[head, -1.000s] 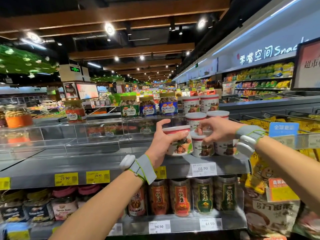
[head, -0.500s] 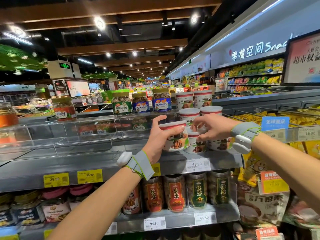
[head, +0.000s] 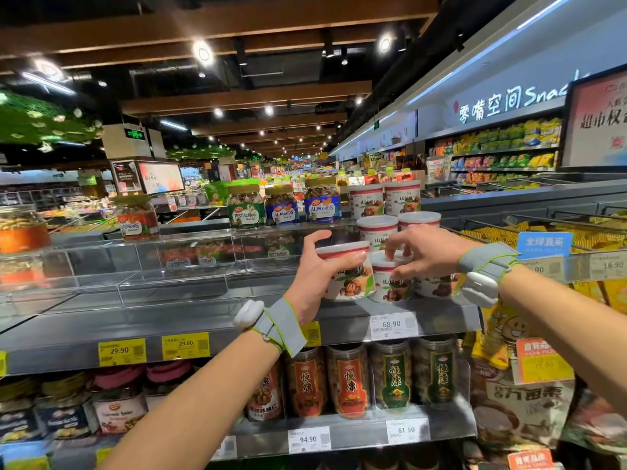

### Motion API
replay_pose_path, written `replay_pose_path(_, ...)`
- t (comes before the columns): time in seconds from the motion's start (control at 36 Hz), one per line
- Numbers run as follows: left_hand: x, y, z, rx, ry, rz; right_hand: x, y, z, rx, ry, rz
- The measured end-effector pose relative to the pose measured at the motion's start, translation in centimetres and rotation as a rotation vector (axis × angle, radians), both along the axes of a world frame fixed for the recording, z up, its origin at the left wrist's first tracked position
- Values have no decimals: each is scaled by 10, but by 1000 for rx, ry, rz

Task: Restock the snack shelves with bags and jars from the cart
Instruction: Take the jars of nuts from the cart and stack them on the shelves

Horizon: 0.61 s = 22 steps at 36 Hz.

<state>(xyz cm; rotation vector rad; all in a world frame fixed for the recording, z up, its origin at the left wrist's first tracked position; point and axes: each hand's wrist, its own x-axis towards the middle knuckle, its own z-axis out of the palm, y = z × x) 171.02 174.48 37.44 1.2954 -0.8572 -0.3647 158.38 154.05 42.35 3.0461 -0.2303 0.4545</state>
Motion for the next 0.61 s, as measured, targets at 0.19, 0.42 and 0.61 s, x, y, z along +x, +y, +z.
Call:
replay_pose_path(0.19,2,1,-3,11,4,19,-2,3,0,62,-2,-17)
replay_pose_path(0.42,4,-1,-6,41,43,-47,-19,-29,17,232,-307,-194)
replay_pose_path(0.61,1,-17,-8,73,241,-188,-13,-44,10,252,-217,-352)
